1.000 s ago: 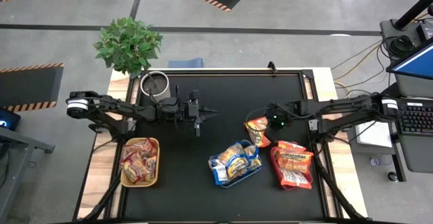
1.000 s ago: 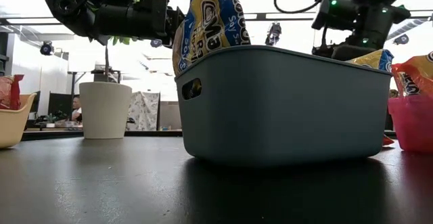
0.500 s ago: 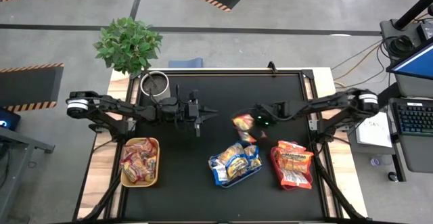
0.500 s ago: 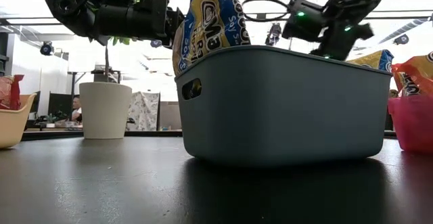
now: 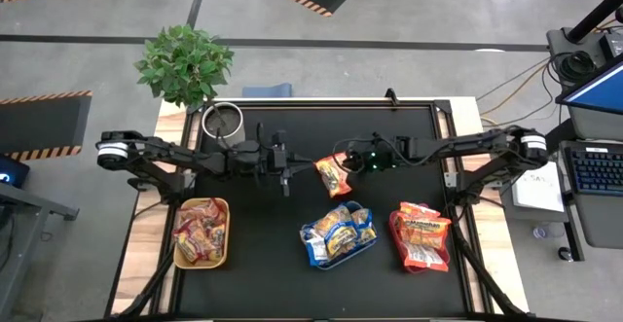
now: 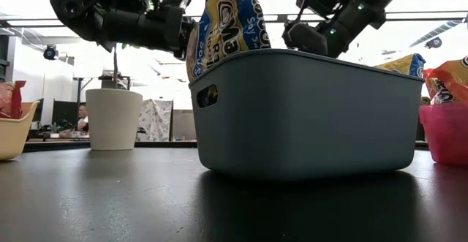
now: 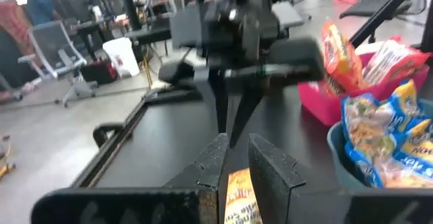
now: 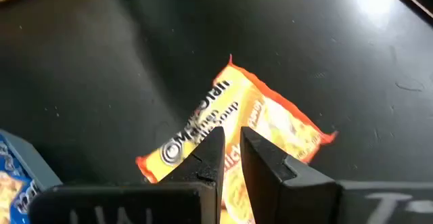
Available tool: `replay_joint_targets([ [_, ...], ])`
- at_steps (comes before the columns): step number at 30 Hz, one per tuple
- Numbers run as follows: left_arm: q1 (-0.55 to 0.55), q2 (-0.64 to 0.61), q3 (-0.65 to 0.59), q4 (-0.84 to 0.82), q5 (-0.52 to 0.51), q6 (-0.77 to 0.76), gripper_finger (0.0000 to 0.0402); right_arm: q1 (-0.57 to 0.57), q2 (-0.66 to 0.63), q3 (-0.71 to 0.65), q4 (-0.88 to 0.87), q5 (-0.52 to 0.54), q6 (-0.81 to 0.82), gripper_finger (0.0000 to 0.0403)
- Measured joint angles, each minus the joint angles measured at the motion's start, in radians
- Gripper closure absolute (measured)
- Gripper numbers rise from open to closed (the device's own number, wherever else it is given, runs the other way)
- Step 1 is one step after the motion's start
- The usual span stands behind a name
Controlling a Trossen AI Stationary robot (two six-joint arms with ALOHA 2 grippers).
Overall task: Sort Maruchan noodles
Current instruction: Put the orange noodle pack into the red bin
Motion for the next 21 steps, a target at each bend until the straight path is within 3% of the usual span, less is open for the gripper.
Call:
replay_joint_targets([
  [6,0.000,0.098,0.007,-0.016,-0.006,-0.019,0.0361,-0.015,-0.060,-0.038,0.005,0.002,-0.003,0.0365],
  [10,0.000,0.192,0.083,-0.039,-0.006,-0.010,0.0361,-0.036,-0.064,-0.052,0.004,0.008,0.006,0.0365],
  [17,0.001,0.339,0.268,-0.292,-0.006,0.075,0.0361,-0.084,-0.041,-0.057,-0.052,0.000,0.146,0.0359],
  [21,0.001,0.398,0.309,-0.325,-0.006,0.093,0.0361,-0.103,-0.034,-0.066,-0.082,0.000,0.172,0.0329],
])
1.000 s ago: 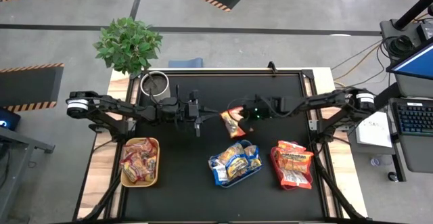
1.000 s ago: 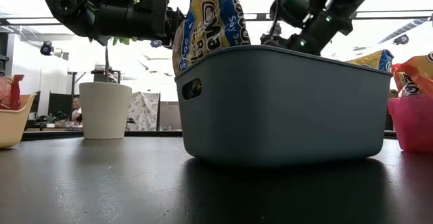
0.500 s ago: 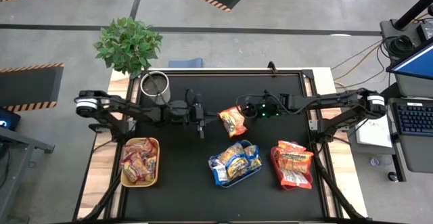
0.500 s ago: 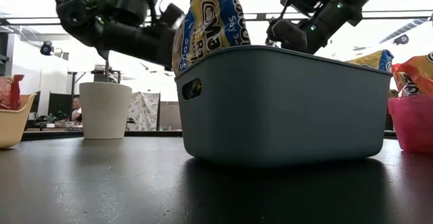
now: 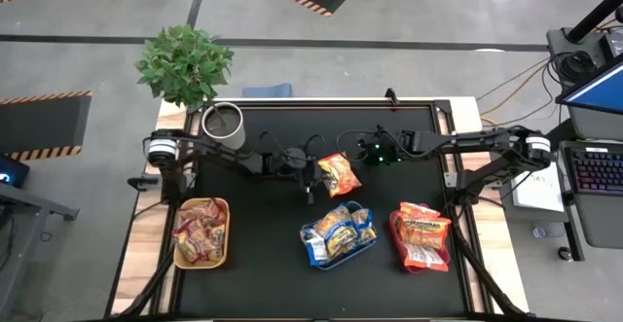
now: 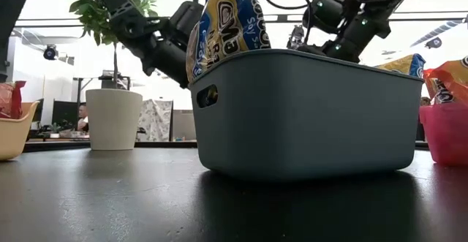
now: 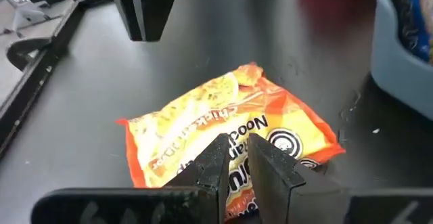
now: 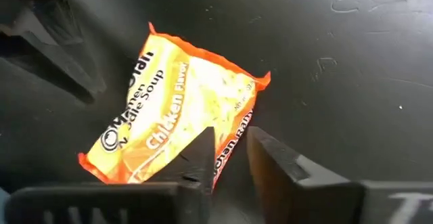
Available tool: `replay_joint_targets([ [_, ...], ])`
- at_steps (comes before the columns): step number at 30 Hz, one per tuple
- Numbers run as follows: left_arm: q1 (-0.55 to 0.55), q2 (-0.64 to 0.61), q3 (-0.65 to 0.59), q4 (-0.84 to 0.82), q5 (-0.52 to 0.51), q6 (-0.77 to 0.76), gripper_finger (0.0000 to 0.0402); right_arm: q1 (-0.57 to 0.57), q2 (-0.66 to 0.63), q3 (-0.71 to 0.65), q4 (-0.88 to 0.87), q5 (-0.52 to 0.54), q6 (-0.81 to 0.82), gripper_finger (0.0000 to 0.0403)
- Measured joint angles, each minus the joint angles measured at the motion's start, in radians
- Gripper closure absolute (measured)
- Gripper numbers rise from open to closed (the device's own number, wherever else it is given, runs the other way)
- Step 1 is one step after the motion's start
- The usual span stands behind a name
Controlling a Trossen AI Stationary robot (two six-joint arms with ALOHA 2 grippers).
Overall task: Sort Maruchan noodles
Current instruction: Put the orange noodle pack into the red bin
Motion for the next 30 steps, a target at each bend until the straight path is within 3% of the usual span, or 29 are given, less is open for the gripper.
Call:
replay_joint_targets([
  [8,0.015,0.026,-0.009,0.002,0.000,0.008,0.0361,-0.009,0.014,-0.060,0.103,-0.007,0.047,0.0224],
  [16,0.021,0.026,-0.012,0.006,-0.007,-0.002,0.0361,-0.040,0.092,-0.124,0.301,-0.138,0.105,0.0135],
  [30,0.043,0.026,-0.023,0.038,-0.008,-0.008,0.0361,-0.067,0.291,-0.083,0.431,-0.264,0.136,0.0062],
])
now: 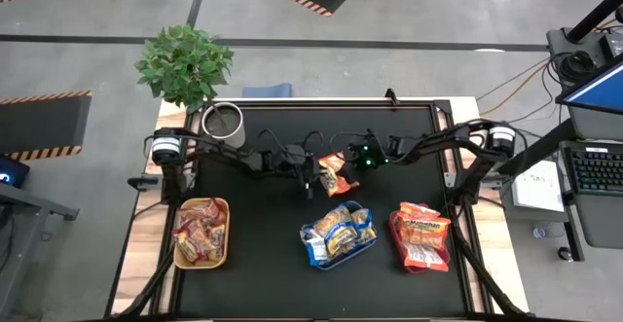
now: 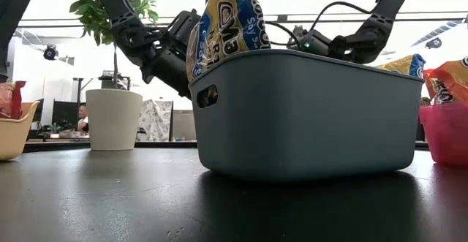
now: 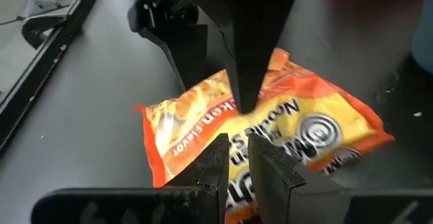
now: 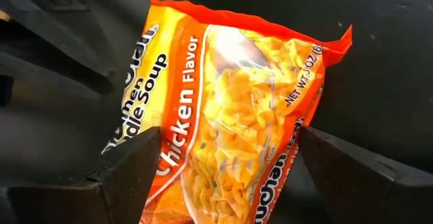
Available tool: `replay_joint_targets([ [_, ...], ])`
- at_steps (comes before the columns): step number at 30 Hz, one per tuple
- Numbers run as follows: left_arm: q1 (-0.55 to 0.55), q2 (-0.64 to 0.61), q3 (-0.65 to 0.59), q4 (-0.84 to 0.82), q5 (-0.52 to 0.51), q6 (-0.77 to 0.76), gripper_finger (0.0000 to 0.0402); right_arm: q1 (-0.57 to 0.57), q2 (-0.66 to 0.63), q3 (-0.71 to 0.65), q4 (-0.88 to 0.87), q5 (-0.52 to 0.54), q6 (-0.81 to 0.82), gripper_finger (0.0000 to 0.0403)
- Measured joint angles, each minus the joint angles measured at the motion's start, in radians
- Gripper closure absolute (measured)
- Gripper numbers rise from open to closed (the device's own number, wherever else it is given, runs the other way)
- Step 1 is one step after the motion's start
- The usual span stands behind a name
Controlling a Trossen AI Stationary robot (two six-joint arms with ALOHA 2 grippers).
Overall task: Sort Maruchan noodles
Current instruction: Put the orange noodle pack into the red bin
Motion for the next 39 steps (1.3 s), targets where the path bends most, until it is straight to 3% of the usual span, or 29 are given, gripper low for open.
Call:
replay_joint_targets([
  [15,0.012,0.088,-0.018,0.049,0.024,0.004,0.0361,-0.022,0.025,0.025,0.038,-0.083,0.009,0.0064],
  [29,0.012,0.090,-0.022,0.033,0.049,0.025,0.0361,-0.026,0.102,0.022,0.312,-0.221,0.063,0.0065],
  [34,0.013,0.091,-0.024,0.035,0.050,0.026,0.0361,-0.024,0.100,0.023,0.318,-0.225,0.059,0.0088],
  [39,0.013,0.088,-0.026,0.060,0.063,0.026,0.0361,-0.024,0.101,0.023,0.312,-0.217,0.042,0.0147],
])
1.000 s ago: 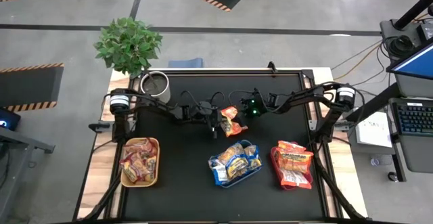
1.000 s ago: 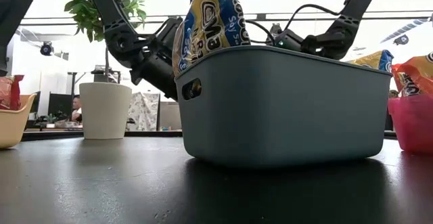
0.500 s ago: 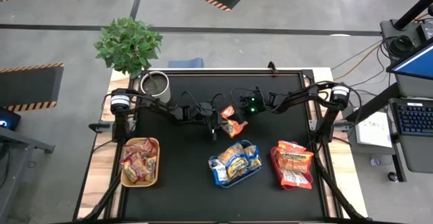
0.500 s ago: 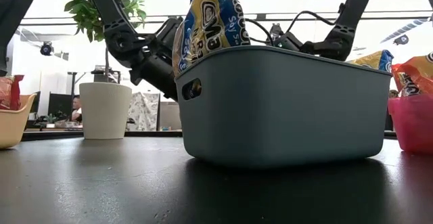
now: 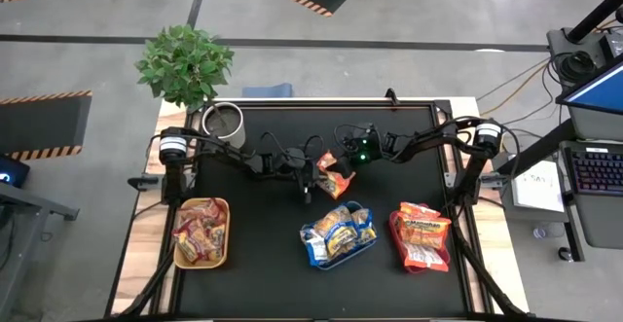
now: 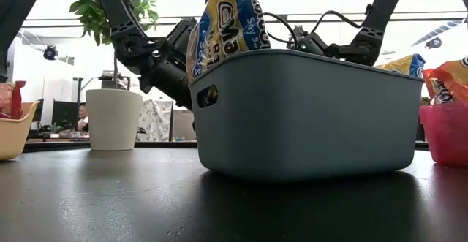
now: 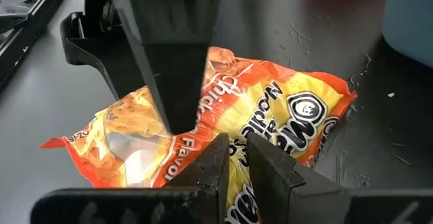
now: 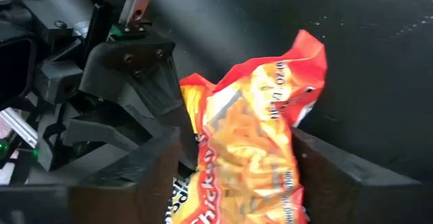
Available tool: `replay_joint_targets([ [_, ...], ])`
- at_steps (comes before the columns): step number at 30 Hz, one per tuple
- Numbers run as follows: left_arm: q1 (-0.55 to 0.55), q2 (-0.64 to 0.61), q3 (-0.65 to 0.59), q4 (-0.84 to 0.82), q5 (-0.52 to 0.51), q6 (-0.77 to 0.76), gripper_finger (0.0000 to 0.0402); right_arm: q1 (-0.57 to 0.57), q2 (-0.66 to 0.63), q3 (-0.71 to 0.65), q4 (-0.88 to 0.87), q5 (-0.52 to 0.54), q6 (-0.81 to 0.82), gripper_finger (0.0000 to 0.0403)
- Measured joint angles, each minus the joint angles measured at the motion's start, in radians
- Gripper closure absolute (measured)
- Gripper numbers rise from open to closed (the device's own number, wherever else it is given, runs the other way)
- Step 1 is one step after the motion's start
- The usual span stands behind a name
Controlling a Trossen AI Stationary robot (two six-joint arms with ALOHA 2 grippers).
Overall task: Sort Maruchan noodles
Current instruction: Put the orange noodle pack into the red bin
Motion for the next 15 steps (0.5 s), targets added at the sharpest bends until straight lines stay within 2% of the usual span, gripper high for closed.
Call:
replay_joint_targets([
  [9,0.000,-0.008,0.000,-0.001,0.004,-0.001,0.0361,0.000,0.000,0.000,0.001,0.022,-0.040,0.0282],
  [15,-0.001,-0.056,0.000,-0.057,-0.001,0.000,0.0361,-0.003,-0.005,0.000,0.011,0.012,-0.064,0.0323],
])
